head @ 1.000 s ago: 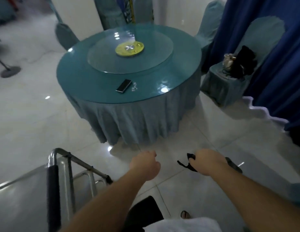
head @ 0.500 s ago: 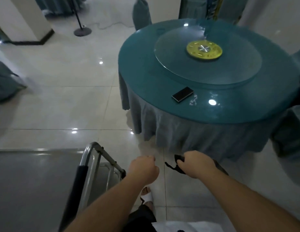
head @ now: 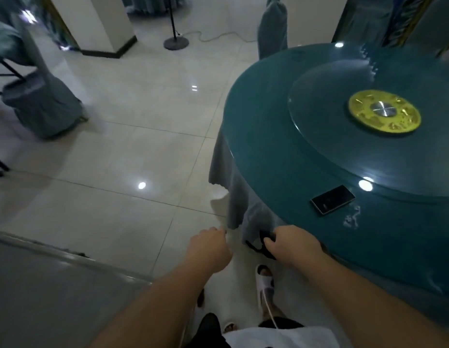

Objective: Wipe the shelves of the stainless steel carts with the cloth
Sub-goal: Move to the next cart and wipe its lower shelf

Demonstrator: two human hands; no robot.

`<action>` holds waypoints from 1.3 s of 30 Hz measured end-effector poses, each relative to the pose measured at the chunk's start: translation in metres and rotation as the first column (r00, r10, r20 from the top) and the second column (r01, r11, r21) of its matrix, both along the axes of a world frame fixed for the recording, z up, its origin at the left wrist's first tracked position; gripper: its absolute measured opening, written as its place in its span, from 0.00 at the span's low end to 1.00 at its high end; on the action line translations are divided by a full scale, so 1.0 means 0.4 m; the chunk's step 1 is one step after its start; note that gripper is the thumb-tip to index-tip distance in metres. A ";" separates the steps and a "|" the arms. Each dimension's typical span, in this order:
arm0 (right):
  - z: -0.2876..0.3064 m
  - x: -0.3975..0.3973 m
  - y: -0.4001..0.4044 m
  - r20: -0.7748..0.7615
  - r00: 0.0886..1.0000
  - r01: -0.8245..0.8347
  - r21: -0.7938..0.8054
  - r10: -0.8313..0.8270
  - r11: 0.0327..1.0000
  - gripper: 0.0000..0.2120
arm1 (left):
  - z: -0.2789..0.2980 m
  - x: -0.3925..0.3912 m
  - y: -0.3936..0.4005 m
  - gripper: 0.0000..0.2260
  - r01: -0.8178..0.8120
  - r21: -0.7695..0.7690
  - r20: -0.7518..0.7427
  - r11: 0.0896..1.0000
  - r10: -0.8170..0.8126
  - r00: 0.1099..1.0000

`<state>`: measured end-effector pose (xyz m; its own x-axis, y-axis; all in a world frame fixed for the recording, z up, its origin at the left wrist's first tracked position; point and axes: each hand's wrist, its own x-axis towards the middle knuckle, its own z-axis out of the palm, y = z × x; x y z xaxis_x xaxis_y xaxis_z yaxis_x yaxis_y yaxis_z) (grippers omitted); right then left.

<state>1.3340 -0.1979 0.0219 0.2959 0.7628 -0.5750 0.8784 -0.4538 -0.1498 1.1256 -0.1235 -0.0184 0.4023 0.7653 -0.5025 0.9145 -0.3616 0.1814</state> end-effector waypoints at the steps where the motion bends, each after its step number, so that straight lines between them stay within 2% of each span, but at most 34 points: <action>1: -0.007 0.012 0.051 -0.012 1.000 -0.018 0.005 0.018 1.000 0.17 | -0.001 0.004 0.034 0.23 -0.032 0.004 0.007 0.999 0.032 0.999; 8: 0.008 0.072 0.418 -0.060 0.974 -0.212 0.067 0.216 0.975 0.17 | 0.058 -0.016 0.254 0.24 -0.255 0.040 -0.031 0.966 0.256 0.966; 13: 0.020 0.042 0.653 -0.048 0.918 -0.391 0.050 0.393 0.919 0.17 | 0.073 -0.063 0.364 0.25 -0.405 0.012 -0.052 0.914 0.405 0.913; 24: -0.078 -0.160 1.116 -0.052 0.850 -0.525 -0.016 0.524 0.851 0.18 | 0.021 -0.316 0.715 0.23 -0.619 -0.025 -0.126 0.785 0.612 0.781; 29: -0.068 -0.284 1.312 0.019 0.814 -0.580 -0.019 0.581 0.814 0.20 | 0.043 -0.437 0.890 0.24 -0.666 -0.038 -0.079 0.745 0.662 0.745; 32: -0.073 -0.390 1.414 -0.005 0.760 -0.650 -0.050 0.650 0.758 0.21 | 0.056 -0.500 0.946 0.23 -0.713 -0.047 -0.044 0.700 0.711 0.702; 34: -0.078 -0.474 1.463 -0.027 0.711 -0.703 -0.049 0.703 0.710 0.22 | 0.056 -0.539 0.955 0.23 -0.778 -0.067 -0.013 0.625 0.779 0.627; 36: -0.079 -0.568 1.511 -0.038 0.628 -0.778 -0.050 0.777 0.627 0.22 | 0.052 -0.580 0.957 0.22 -0.840 -0.085 0.018 0.536 0.844 0.536; 39: -0.086 -0.727 1.588 -0.047 0.458 -0.888 -0.057 0.888 0.456 0.20 | 0.032 -0.640 0.953 0.22 -0.912 -0.094 0.025 0.398 0.917 0.398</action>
<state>1.0434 0.4372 -0.0125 -0.5251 0.5713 -0.6308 0.8100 0.5628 -0.1646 0.8698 0.2575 -0.0057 -0.4901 0.6664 -0.5619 0.6765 0.6973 0.2370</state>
